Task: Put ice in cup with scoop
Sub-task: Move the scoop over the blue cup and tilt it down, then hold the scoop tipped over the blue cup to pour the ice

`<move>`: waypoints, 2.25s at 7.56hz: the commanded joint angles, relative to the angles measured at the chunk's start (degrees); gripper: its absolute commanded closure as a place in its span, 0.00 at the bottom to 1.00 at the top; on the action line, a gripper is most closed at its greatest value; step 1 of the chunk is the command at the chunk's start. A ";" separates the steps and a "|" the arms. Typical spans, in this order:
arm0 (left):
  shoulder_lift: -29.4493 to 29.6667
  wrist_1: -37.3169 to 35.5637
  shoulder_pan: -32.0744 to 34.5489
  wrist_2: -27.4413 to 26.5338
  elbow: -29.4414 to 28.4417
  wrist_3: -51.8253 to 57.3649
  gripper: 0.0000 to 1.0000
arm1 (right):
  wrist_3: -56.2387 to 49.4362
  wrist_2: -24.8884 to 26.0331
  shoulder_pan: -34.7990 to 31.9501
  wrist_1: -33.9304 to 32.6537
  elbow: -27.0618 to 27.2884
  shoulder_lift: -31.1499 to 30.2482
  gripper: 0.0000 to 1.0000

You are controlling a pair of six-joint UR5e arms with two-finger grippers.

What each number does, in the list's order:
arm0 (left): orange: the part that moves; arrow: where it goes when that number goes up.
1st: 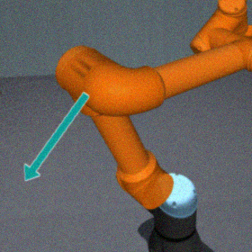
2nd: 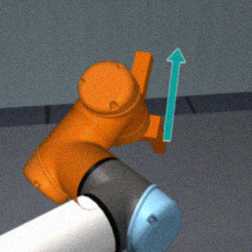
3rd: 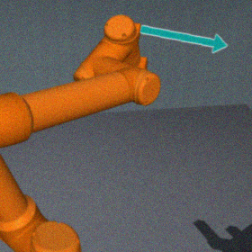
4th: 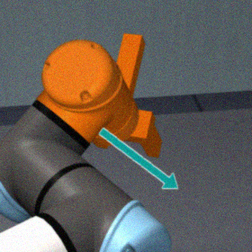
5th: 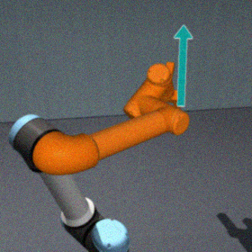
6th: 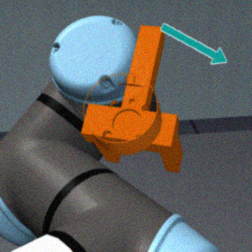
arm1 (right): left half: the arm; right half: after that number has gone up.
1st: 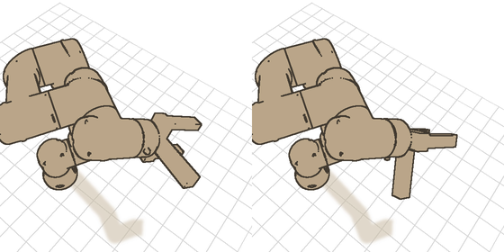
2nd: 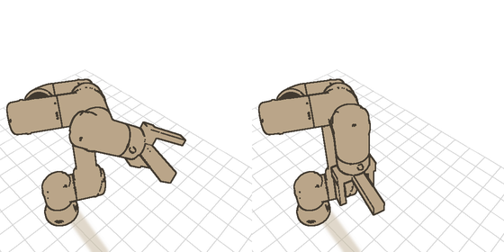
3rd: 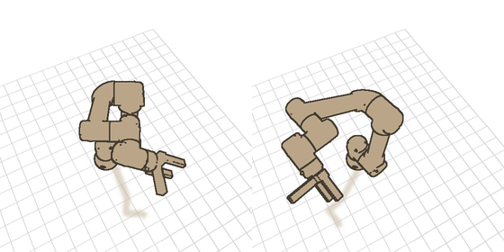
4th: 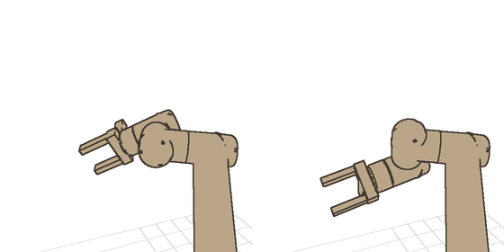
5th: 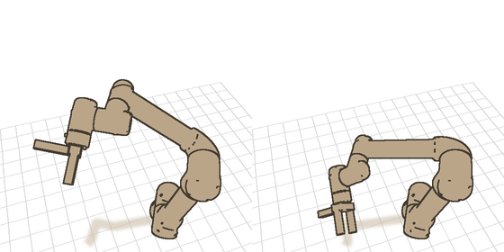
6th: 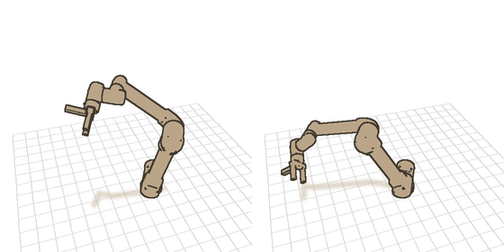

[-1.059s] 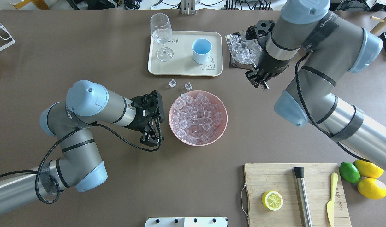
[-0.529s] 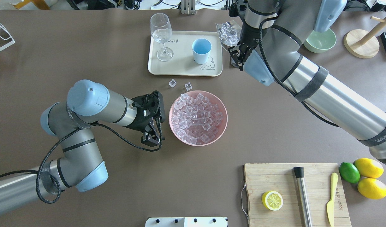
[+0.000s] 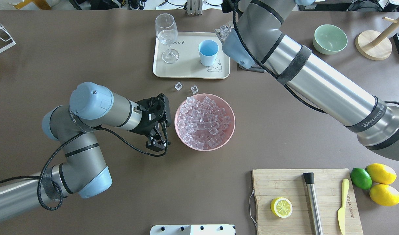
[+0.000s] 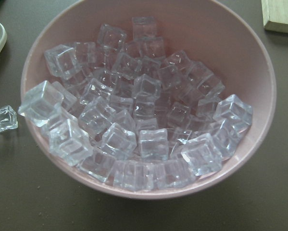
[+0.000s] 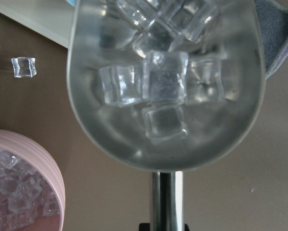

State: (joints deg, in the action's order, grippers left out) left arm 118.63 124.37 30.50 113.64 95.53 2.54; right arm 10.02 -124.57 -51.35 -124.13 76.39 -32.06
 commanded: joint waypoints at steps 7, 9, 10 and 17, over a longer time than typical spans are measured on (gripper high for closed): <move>0.82 -2.55 0.00 0.00 0.36 0.01 0.02 | -8.17 7.67 3.53 -8.24 -4.76 4.56 1.00; 0.73 -3.00 0.00 0.00 0.53 0.01 0.02 | -8.17 8.90 4.23 -8.24 -7.03 5.77 1.00; 0.82 -3.00 -0.09 -0.09 0.53 0.01 0.02 | -8.17 8.91 4.32 -8.24 -7.22 5.96 1.00; 0.82 -3.08 -0.18 -0.09 0.44 -0.08 0.02 | -8.00 8.99 4.32 -8.94 -5.81 5.00 1.00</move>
State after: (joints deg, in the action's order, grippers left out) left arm 119.43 121.33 30.34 113.56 95.98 2.46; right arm 1.94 -115.66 -47.02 -133.05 70.04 -26.80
